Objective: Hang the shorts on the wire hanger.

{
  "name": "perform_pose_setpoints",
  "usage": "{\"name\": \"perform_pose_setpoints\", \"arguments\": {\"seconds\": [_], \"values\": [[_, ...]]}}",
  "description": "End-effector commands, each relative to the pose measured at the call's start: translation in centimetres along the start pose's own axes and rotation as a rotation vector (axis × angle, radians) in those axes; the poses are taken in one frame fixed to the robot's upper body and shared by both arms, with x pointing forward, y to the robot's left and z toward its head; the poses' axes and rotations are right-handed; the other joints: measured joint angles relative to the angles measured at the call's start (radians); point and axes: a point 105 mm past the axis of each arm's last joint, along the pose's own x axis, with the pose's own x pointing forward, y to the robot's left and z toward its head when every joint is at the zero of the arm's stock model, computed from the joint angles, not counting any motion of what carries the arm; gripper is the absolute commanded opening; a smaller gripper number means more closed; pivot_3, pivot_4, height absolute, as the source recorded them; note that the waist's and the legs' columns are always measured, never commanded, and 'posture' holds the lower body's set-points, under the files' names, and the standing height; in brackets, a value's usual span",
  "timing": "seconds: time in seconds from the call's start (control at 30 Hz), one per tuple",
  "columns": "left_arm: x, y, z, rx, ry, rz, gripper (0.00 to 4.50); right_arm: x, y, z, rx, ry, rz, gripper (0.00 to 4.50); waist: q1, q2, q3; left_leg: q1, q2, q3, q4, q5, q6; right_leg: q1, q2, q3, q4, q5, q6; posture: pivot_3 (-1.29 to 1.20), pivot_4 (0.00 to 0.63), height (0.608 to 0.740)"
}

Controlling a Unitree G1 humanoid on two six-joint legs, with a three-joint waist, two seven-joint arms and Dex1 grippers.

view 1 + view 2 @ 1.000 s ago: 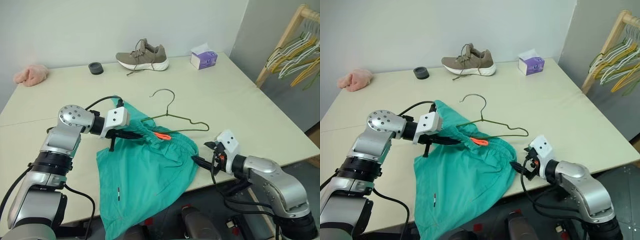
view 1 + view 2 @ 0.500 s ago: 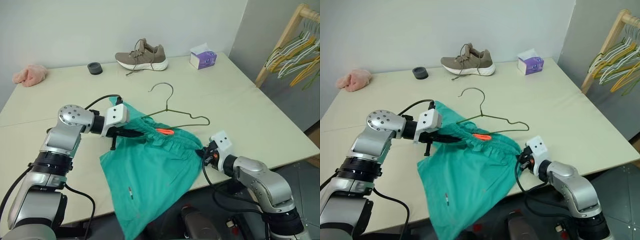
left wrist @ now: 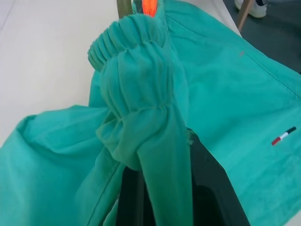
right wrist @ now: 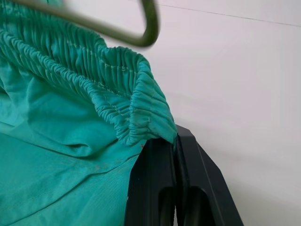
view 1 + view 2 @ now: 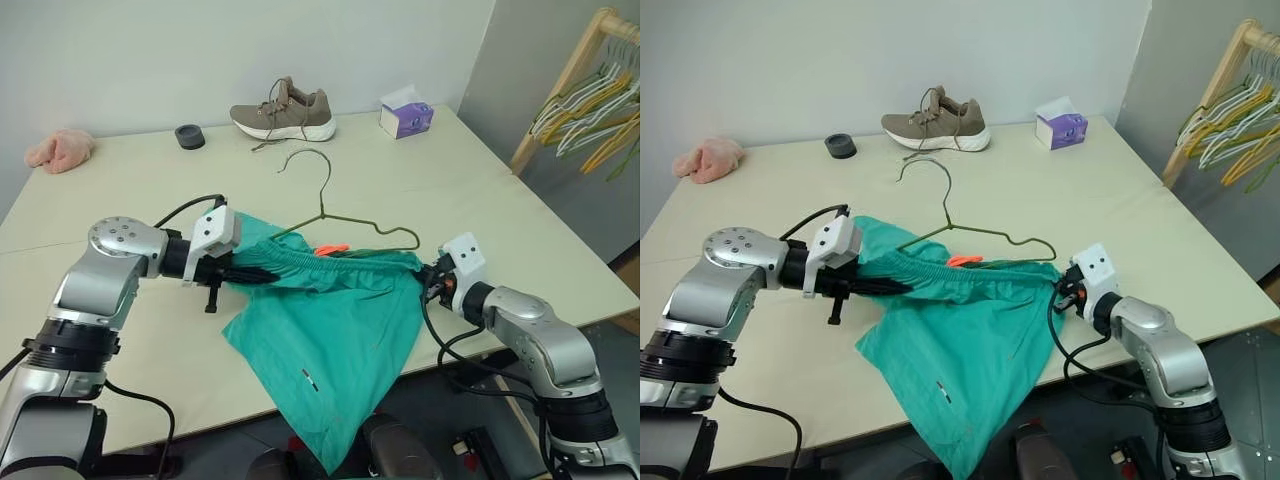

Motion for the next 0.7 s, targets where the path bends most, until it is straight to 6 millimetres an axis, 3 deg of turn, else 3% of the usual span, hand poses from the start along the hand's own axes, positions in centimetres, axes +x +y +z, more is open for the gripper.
{"name": "perform_pose_setpoints", "arguments": {"seconds": [0.03,0.23,0.4,0.7], "values": [[-2.2,0.4,1.4,0.046,-0.011,0.05,0.0,-1.4,-3.0,-0.1,-0.001,0.014,-0.121,0.04,0.001,0.0,0.0,0.0,0.0,0.0,0.0,0.0,0.0,0.0,0.0,0.0,0.0,0.0,0.0,-0.23,0.101,0.74],[-2.3,0.2,1.1,0.058,0.013,0.036,0.0,-1.5,-3.3,-0.1,0.055,0.02,-0.132,0.04,0.003,0.0,0.0,0.0,0.0,0.0,0.0,0.0,0.0,0.0,0.0,0.0,0.0,0.0,0.0,-0.23,0.102,0.74],[-2.5,1.2,0.7,0.065,0.028,0.103,0.0,-1.8,-3.2,0.1,0.034,0.021,-0.113,0.04,0.006,0.0,0.0,0.0,0.0,0.0,0.0,0.0,0.0,0.0,0.0,0.0,0.0,0.0,0.0,-0.23,0.103,0.74],[-2.3,3.1,1.0,0.076,-0.026,0.228,0.0,-2.3,-1.2,0.1,-0.035,0.034,-0.02,0.04,0.019,0.0,0.0,0.0,0.0,0.001,0.0,0.0,0.0,0.0,0.001,0.0,0.0,0.0,0.0,-0.24,0.106,0.74]]}}
